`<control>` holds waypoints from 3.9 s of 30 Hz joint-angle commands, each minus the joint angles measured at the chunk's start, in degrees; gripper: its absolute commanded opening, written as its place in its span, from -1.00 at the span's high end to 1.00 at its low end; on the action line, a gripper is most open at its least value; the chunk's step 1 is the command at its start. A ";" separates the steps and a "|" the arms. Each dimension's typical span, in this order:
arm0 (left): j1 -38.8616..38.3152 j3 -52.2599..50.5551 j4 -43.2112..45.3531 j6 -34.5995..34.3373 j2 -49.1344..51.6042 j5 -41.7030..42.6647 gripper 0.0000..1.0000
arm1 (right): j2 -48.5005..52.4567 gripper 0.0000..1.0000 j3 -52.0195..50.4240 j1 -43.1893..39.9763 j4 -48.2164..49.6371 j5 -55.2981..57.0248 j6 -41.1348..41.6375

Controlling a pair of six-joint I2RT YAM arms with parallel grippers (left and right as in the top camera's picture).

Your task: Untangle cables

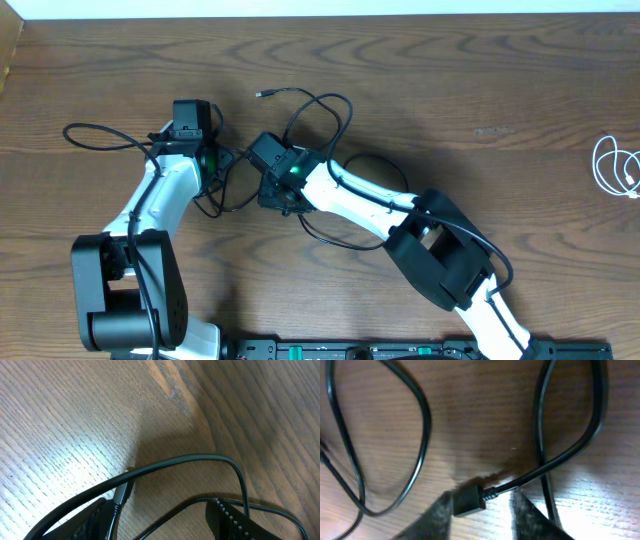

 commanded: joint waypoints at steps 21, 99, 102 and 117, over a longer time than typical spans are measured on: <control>0.02 0.52 0.07 -0.33 -0.22 -0.11 -0.28 | 1.46 0.82 0.44 -1.53 -3.63 3.78 0.57; 0.02 0.52 0.72 -0.33 -0.22 2.86 -0.29 | -9.38 -0.11 0.59 -20.09 -32.92 10.29 -40.65; 0.02 0.52 0.72 -0.31 -0.22 2.86 -0.29 | -9.38 -0.19 0.13 -22.38 -36.85 12.50 -40.65; 0.02 0.50 0.72 -0.31 -0.22 2.86 -0.30 | -9.38 0.57 -13.35 -24.41 -30.03 4.11 -38.62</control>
